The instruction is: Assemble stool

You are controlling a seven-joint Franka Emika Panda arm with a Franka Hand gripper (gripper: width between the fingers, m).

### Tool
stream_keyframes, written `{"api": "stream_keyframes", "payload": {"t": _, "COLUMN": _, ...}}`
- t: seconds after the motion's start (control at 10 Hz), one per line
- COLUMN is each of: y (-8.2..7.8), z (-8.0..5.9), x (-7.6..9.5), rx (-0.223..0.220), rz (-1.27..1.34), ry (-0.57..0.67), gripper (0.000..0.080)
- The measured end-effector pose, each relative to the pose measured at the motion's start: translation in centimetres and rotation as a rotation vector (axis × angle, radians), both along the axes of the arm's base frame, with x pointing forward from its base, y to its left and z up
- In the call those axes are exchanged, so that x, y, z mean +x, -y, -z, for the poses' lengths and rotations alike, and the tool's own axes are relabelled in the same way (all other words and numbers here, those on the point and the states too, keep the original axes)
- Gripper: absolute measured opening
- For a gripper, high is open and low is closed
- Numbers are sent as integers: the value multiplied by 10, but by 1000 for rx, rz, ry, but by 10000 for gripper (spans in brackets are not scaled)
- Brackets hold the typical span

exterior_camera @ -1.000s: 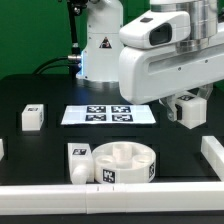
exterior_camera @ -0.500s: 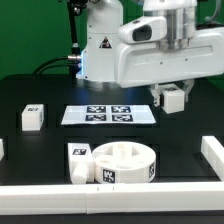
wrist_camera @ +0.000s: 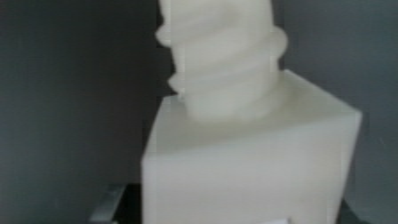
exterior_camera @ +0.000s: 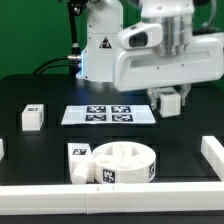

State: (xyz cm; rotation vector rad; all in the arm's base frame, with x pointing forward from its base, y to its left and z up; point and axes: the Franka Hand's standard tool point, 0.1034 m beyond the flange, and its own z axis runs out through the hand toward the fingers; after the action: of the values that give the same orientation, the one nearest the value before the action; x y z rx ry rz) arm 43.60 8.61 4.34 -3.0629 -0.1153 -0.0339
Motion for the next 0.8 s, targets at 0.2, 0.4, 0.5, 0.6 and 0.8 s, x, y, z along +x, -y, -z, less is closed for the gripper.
{"api": "stream_keyframes", "payload": {"t": 0.2, "y": 15, "z": 26, "x": -13, "rx": -6, "rz": 11, "ry": 33, "gripper": 314}}
{"api": "stream_keyframes", "payload": {"t": 0.4, "y": 17, "z": 37, "x": -22, "rx": -9, "rz": -9, "ry": 46, "gripper": 314}}
{"api": "stream_keyframes", "payload": {"t": 0.5, "y": 12, "z": 39, "x": -26, "rx": -10, "rz": -17, "ry": 53, "gripper": 314}}
{"api": "stream_keyframes", "payload": {"t": 0.6, "y": 11, "z": 39, "x": -26, "rx": -10, "rz": -25, "ry": 53, "gripper": 314}}
{"api": "stream_keyframes", "payload": {"t": 0.8, "y": 11, "z": 38, "x": -26, "rx": -10, "rz": -26, "ry": 48, "gripper": 483}}
